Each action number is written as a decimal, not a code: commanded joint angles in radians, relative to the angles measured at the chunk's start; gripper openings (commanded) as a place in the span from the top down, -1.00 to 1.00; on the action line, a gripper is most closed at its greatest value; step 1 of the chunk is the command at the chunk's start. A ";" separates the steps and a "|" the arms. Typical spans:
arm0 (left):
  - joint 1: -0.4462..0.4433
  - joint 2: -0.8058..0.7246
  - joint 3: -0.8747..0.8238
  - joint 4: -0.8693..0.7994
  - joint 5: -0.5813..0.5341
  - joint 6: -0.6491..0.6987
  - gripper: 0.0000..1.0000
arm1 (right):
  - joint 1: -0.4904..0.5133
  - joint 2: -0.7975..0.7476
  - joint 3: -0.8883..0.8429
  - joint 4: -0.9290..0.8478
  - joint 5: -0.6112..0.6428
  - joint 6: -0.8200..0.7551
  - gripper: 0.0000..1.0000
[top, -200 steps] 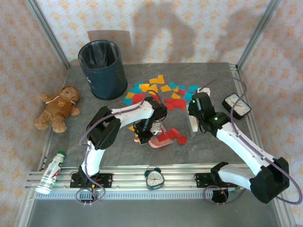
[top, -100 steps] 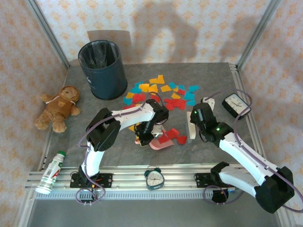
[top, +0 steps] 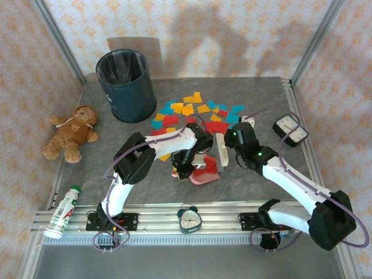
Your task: Sweep away the paper scraps from the table
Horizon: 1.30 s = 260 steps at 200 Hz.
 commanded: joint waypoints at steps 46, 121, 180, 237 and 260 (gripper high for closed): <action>-0.007 0.046 0.076 0.015 -0.019 -0.020 1.00 | 0.009 -0.010 0.088 -0.081 -0.096 -0.089 1.00; 0.039 -0.060 0.020 0.138 -0.055 -0.064 1.00 | 0.009 -0.087 0.167 -0.182 0.091 -0.136 1.00; 0.122 -0.193 -0.042 0.222 -0.058 -0.102 1.00 | 0.010 -0.151 0.174 -0.242 0.265 -0.143 1.00; 0.217 -0.300 0.018 0.255 0.022 -0.149 1.00 | 0.009 -0.144 0.159 -0.246 0.272 -0.154 1.00; 0.251 -0.311 0.105 0.226 0.046 -0.164 1.00 | 0.009 -0.139 0.154 -0.239 0.262 -0.155 1.00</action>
